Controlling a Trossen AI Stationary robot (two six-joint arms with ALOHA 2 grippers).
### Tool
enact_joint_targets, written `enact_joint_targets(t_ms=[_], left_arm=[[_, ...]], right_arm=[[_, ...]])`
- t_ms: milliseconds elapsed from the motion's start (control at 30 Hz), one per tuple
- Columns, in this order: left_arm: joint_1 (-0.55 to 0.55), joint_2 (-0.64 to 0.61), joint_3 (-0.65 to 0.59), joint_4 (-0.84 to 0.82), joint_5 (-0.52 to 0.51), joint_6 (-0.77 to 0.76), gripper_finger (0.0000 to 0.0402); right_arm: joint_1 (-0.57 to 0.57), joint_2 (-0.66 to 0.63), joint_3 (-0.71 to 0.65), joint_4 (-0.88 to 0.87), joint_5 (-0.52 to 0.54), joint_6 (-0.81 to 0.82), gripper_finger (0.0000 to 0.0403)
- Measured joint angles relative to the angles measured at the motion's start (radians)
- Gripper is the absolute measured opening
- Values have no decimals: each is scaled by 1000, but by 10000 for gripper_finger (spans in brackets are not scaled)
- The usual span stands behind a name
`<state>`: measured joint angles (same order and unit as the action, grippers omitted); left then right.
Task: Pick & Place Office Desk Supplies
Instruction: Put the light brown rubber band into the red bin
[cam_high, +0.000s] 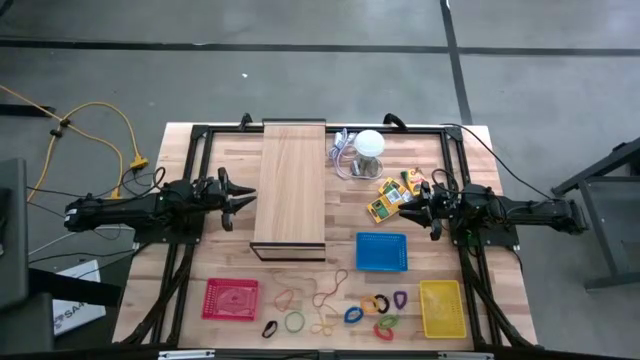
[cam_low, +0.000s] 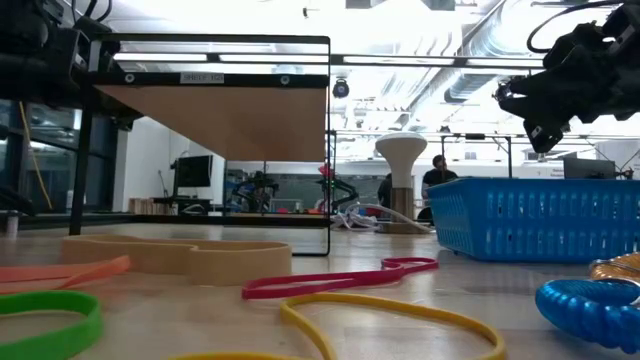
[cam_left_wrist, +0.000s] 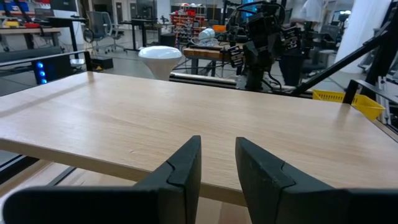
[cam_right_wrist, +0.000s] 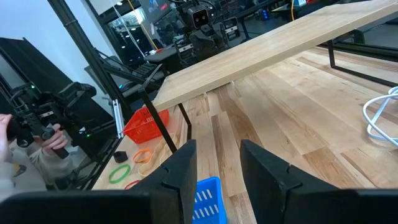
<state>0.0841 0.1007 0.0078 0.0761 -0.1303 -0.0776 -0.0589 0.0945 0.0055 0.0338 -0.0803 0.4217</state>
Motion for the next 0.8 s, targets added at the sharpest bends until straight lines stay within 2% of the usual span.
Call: enact_joint_targets(t_ms=[367, 800], left_arm=[[0, 0, 3, 3, -2, 0, 93], [0, 0, 83, 17, 3, -1, 93]], right_arm=[[0, 0, 0, 0, 0, 0, 111], [0, 0, 0, 0, 0, 0, 111]])
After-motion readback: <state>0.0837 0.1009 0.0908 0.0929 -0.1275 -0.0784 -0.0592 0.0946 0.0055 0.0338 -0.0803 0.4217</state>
